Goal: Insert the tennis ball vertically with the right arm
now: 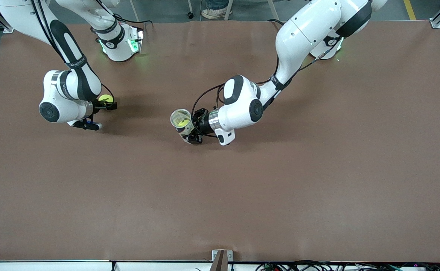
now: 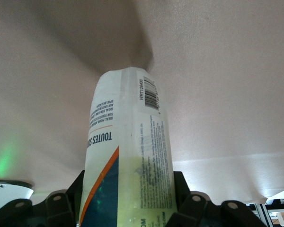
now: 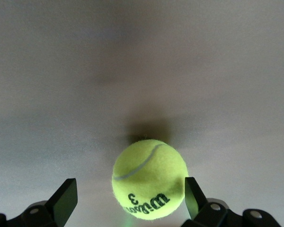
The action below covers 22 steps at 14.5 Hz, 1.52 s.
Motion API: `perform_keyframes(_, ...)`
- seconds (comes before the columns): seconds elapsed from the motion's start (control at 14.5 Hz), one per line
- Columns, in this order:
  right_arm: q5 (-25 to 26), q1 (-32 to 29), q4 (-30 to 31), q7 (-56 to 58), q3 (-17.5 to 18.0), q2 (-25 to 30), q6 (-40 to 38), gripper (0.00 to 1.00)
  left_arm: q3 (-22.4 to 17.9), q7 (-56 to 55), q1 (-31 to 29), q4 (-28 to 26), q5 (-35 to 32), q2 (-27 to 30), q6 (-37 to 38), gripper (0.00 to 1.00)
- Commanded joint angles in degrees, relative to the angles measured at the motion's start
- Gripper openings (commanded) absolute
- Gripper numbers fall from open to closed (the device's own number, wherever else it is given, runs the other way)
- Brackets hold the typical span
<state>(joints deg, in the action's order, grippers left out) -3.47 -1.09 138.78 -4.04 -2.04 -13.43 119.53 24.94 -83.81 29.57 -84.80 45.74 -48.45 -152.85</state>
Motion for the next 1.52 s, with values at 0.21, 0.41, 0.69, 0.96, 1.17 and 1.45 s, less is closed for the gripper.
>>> perform_keyframes(0.21, 1.0, -2.6, 3.3, 0.4, 0.8, 1.0, 3.2, 1.00, 0.4, 1.4, -0.1, -0.2, 1.4, 0.3, -0.2, 0.75)
perform_keyframes(0.41, 1.0, -2.6, 5.6, 0.4, 0.8, 0.4, 7.3, 1.00, 0.4, 1.2, -0.1, -0.2, 1.4, 0.3, -0.2, 0.77)
perform_keyframes(0.69, 1.0, -2.7, 5.5, 0.3, 0.8, 0.4, 6.8, 0.79, 0.5, 0.4, -0.1, -0.2, 1.5, 0.4, -0.2, 0.70)
perform_keyframes(0.96, 1.0, -2.6, 5.2, 0.4, 0.8, 0.5, 6.5, 0.42, 0.4, 0.2, -0.2, -0.2, 1.5, 0.4, -0.2, 0.70)
perform_keyframes(1.17, 1.0, -2.3, 2.0, 0.6, 1.1, 1.7, 1.3, 0.36, 0.4, 0.2, -0.2, -0.2, 1.5, 0.3, -0.2, 0.70)
perform_keyframes(1.45, 0.9, 1.1, -13.6, 0.1, 1.4, 3.4, -18.1, 0.34, 0.4, 0.3, -0.1, -0.1, 1.5, 0.3, -0.2, 0.70)
